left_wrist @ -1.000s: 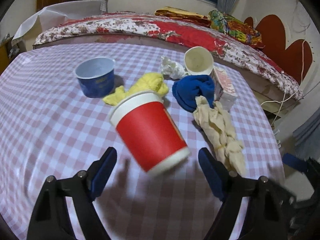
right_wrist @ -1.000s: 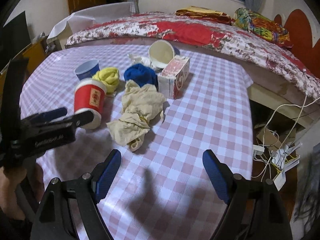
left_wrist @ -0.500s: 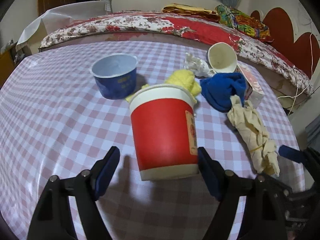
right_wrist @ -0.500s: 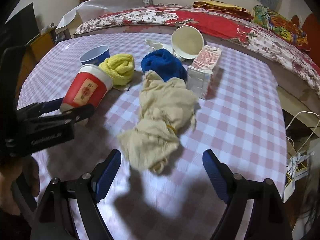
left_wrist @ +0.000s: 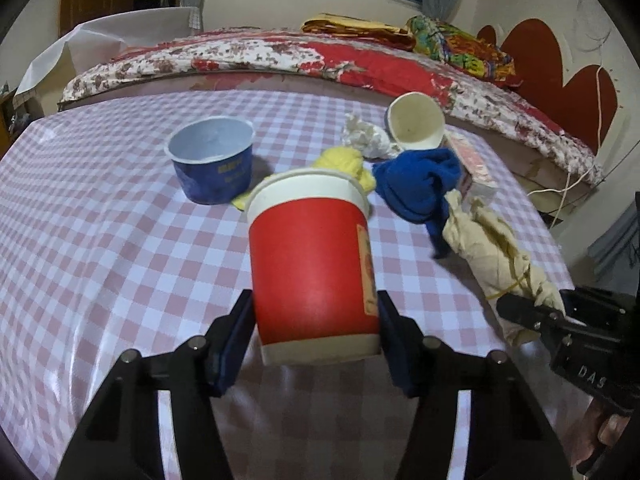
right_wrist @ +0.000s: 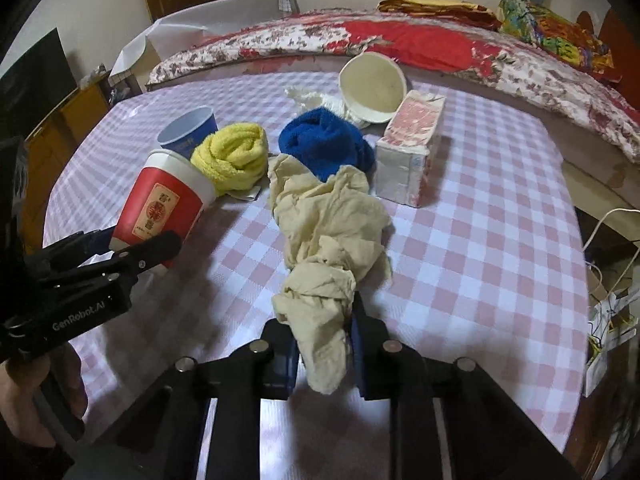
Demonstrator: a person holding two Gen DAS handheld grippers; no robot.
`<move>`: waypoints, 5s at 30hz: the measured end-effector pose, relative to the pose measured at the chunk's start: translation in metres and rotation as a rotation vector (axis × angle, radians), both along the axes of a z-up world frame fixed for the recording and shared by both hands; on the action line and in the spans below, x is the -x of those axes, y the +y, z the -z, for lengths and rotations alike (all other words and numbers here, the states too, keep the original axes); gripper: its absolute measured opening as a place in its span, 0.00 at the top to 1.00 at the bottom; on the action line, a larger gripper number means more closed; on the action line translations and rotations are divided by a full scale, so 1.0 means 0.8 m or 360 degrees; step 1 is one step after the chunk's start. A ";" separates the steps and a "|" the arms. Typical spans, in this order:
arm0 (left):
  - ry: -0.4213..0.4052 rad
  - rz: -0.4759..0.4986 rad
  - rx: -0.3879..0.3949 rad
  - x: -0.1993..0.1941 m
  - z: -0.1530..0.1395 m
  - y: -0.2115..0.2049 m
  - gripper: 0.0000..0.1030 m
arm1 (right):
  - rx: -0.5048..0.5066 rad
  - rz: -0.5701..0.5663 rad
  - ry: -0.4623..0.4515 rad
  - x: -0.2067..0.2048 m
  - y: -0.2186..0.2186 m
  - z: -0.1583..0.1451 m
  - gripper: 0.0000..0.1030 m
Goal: Collect trash
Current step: 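Grasp the red paper cup with the left tool while the right tool grasps the beige cloth, then carry the red cup and beige cloth over the black bin with both tools, then open both tools to drop the cup and cloth into the bin, then move both open tools back toward the yellow cloth and milk carton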
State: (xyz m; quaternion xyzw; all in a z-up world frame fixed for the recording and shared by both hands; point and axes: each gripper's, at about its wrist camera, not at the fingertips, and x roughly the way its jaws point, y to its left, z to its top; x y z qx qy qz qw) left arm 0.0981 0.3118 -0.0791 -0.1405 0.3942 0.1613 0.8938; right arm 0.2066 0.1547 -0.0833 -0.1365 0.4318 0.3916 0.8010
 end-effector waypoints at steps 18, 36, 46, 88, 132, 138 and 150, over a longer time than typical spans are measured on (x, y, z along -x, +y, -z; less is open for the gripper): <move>-0.0072 0.0226 -0.0054 0.016 -0.040 -0.096 0.42 | -0.0042 0.0158 -0.0163 0.041 -0.113 -0.069 0.80; -0.0089 0.0563 -0.0123 -0.011 -0.063 -0.230 0.42 | -0.0060 0.0447 -0.0237 0.043 -0.271 -0.090 0.80; -0.0073 0.0792 -0.0140 -0.025 -0.062 -0.316 0.42 | -0.0019 0.0628 -0.0229 0.046 -0.375 -0.083 0.80; 0.0568 0.1616 -0.0169 -0.049 0.092 -0.616 0.42 | 0.0222 0.0981 0.0269 0.104 -0.645 0.109 0.80; 0.0178 0.1177 -0.0286 -0.025 -0.018 -0.489 0.00 | 0.0043 0.1145 -0.0054 0.094 -0.583 0.001 0.00; 0.0117 0.1043 -0.0296 -0.028 -0.028 -0.448 0.00 | -0.0019 0.1031 -0.0083 0.087 -0.540 -0.018 0.00; 0.0029 0.0782 -0.0245 -0.016 -0.042 -0.345 0.00 | 0.0054 0.0982 -0.0244 0.078 -0.468 -0.066 0.00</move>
